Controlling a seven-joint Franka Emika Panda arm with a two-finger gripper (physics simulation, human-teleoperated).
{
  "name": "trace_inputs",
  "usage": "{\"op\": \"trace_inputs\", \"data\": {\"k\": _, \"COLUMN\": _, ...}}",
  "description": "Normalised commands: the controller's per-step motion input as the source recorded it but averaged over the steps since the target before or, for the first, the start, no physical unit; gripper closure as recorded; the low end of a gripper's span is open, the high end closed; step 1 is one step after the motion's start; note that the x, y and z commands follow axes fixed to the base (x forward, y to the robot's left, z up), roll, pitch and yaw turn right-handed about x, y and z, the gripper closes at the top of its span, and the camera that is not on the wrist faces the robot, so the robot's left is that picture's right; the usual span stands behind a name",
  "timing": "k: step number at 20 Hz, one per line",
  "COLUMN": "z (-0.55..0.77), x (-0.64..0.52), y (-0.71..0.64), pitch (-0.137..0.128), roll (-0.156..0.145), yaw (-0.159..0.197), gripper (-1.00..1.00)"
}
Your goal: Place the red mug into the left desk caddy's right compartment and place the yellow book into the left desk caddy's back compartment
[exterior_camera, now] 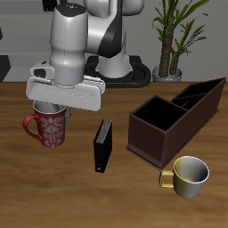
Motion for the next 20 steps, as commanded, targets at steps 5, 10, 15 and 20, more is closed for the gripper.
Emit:
{"op": "trace_inputs", "data": {"k": 5, "z": 0.49, "x": -0.39, "y": 0.08, "pitch": -0.031, "roll": -0.063, "yaw": 0.002, "gripper": 1.00}}
{"op": "trace_inputs", "data": {"k": 10, "z": 0.41, "x": -0.41, "y": 0.25, "pitch": -0.061, "roll": -0.013, "yaw": -0.006, "gripper": 1.00}}
{"op": "trace_inputs", "data": {"k": 15, "z": 0.35, "x": -0.35, "y": 0.38, "pitch": -0.015, "roll": -0.006, "yaw": 0.032, "gripper": 1.00}}
{"op": "trace_inputs", "data": {"k": 20, "z": 0.24, "x": -0.24, "y": 0.36, "pitch": 0.007, "roll": -0.004, "yaw": 0.047, "gripper": 1.00}}
